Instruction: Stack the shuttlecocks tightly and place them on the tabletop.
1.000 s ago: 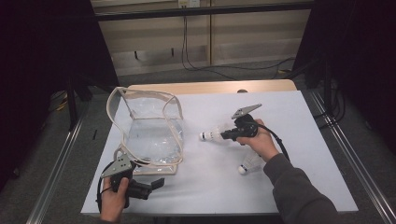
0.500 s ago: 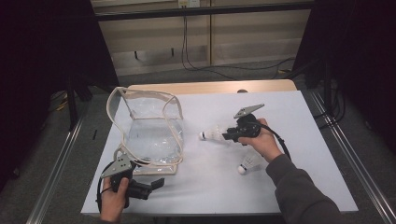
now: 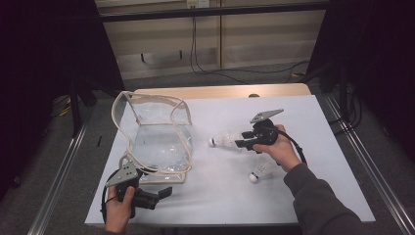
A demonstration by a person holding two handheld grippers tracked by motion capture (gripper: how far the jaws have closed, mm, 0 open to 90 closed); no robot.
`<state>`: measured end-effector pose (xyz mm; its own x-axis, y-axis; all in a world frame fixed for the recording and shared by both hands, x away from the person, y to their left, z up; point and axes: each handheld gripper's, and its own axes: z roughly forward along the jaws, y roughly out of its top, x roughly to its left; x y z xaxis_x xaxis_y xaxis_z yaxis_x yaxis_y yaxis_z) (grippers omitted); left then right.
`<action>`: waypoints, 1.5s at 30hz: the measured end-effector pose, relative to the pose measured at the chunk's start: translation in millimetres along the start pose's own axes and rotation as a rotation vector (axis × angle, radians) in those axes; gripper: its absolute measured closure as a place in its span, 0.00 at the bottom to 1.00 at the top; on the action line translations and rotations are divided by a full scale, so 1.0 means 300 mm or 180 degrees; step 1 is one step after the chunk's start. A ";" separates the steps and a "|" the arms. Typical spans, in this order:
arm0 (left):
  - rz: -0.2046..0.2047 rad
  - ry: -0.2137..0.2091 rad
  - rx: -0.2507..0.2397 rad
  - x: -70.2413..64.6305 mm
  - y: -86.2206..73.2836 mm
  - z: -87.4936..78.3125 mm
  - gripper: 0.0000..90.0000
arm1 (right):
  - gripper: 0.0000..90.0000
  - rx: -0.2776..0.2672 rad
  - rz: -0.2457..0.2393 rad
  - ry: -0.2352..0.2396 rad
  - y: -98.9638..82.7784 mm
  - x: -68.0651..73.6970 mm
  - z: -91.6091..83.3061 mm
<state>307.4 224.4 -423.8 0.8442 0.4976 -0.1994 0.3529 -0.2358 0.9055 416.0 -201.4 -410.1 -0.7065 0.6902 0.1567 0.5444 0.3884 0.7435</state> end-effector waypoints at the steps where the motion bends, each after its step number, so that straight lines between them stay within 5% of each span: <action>1: 0.0001 0.0002 -0.0001 0.000 0.000 0.000 0.02 | 0.53 -0.0026 0.0017 0.0004 -0.001 0.000 -0.005; 14: -0.0002 0.0009 0.0006 -0.001 0.000 0.000 0.02 | 0.33 -0.0130 0.0145 -0.0040 -0.041 -0.006 -0.067; 45: -0.0008 0.0037 0.0006 -0.004 0.001 0.001 0.02 | 0.17 -0.0317 0.0231 -0.0280 -0.142 -0.006 -0.167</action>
<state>306.5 223.4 -423.5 0.8386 0.5078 -0.1973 0.3557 -0.2361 0.9043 371.3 -249.9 -409.5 -0.6223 0.7667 0.1581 0.5419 0.2762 0.7938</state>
